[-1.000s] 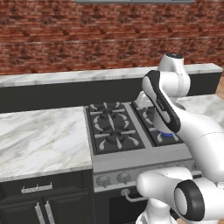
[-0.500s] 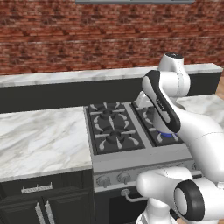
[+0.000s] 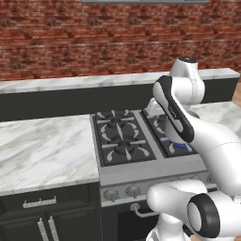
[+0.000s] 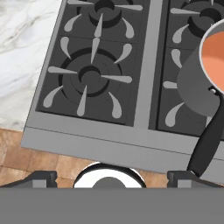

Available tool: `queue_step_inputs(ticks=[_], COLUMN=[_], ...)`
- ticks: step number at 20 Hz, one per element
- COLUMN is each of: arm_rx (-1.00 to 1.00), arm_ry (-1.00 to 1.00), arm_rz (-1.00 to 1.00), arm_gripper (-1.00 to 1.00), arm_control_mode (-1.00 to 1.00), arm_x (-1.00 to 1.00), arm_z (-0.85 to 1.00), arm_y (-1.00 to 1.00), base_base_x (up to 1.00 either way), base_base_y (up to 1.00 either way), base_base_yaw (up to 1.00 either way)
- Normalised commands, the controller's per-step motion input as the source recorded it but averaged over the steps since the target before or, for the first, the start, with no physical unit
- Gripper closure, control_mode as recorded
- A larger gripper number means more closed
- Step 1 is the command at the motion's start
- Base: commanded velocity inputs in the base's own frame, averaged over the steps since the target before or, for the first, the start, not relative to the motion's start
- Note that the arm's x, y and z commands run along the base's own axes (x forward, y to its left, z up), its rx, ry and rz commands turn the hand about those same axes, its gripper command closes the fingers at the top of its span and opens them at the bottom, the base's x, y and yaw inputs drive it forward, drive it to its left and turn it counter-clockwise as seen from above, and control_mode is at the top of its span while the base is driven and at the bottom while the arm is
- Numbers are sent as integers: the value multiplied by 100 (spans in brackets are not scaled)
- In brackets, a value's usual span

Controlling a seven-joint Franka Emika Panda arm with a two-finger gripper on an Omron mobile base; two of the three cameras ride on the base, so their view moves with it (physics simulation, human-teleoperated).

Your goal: Wait until the marinara sauce is simmered to a deep red color and then turn off the stove.

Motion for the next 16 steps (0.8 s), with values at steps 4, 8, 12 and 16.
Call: queue_step_inputs(ticks=[4,8,12,16], arm_rx=[0,0,0,0], arm_ry=[0,0,0,0], arm_rz=[0,0,0,0], arm_gripper=[-100,-100,-100,-100], arm_control_mode=[-100,-100,-100,-100], arm_x=[0,0,0,0], arm_z=[0,0,0,0], arm_y=[0,0,0,0], base_base_x=[0,0,0,0], base_base_y=[0,0,0,0], base_base_yaw=[0,0,0,0])
